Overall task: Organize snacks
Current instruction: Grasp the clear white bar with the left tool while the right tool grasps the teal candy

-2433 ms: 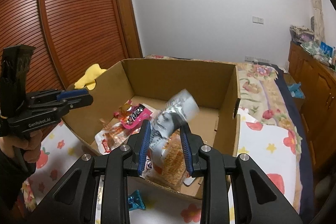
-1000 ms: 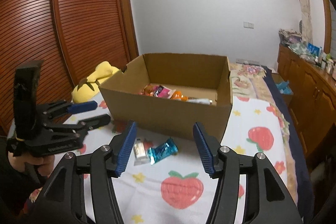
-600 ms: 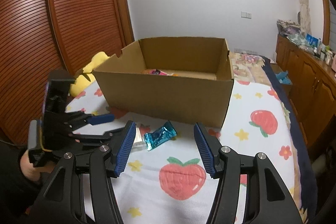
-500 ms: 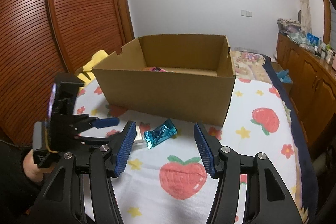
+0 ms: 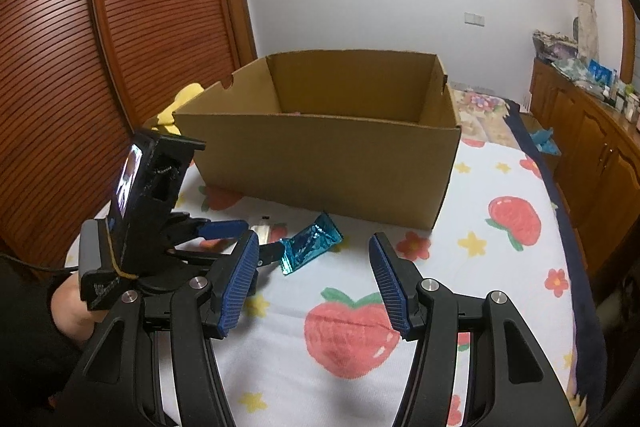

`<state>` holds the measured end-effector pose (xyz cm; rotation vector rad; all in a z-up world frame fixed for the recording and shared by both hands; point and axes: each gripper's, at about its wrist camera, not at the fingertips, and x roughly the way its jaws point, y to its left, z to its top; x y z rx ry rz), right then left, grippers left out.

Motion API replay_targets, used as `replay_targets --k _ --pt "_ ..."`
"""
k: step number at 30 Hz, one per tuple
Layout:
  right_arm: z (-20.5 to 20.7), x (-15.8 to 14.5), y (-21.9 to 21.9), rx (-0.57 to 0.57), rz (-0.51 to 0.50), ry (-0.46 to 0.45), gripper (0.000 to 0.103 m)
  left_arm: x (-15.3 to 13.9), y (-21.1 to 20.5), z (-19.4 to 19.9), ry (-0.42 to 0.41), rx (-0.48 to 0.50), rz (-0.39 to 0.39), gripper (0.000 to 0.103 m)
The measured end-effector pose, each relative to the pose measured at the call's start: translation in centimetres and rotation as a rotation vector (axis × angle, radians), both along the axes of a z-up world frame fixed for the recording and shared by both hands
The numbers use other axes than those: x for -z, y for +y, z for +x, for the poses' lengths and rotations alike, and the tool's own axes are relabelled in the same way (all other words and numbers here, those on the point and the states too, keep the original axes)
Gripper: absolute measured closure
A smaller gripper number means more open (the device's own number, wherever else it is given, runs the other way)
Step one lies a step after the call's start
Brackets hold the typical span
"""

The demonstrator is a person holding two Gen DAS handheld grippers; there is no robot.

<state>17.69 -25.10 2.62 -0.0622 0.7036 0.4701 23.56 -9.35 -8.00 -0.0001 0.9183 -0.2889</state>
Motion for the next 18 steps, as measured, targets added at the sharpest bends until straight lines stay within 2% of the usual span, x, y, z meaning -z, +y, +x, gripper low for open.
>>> replay_targets --k 2,4,10,18 --pt "0.2 0.4 0.2 -0.001 -0.002 0.006 0.044 0.1 -0.3 -0.1 -0.016 0.0 0.037 0.06" --pt "0.5 0.7 0.4 -0.002 -0.004 0.015 0.044 0.1 -0.2 -0.4 -0.028 -0.002 0.07 0.079" --pt "1.8 1.8 1.2 -0.005 -0.021 0.042 0.044 -0.1 2.0 -1.1 -0.018 -0.009 0.021 0.083" --pt "4.3 4.6 2.4 -0.013 -0.025 0.133 0.044 -1.1 3.9 -2.6 -0.044 -0.004 -0.018 0.083"
